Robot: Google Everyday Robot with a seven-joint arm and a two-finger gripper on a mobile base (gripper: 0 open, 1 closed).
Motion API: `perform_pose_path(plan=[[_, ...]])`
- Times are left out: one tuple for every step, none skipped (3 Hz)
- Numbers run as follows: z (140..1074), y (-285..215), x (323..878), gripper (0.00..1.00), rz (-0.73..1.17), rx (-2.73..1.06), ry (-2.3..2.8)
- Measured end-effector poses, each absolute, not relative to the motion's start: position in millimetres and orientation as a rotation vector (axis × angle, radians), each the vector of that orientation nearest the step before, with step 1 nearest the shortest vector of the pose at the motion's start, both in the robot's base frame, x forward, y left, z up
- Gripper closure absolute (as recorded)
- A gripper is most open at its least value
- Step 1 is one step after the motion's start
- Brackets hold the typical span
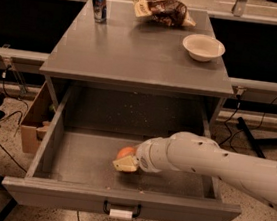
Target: Place orange into top drawer
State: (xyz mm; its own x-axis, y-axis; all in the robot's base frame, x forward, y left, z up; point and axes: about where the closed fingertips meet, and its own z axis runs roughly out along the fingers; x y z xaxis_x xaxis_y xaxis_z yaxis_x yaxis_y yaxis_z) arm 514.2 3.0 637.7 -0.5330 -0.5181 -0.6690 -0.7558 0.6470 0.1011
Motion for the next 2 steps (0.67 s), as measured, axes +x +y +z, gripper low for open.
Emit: perform_pose_path(plan=[[628.6, 1.6, 517.2, 0.85, 0.514, -0.980, 2.264], [628.6, 1.7, 517.2, 0.61, 0.514, -0.980, 2.264]])
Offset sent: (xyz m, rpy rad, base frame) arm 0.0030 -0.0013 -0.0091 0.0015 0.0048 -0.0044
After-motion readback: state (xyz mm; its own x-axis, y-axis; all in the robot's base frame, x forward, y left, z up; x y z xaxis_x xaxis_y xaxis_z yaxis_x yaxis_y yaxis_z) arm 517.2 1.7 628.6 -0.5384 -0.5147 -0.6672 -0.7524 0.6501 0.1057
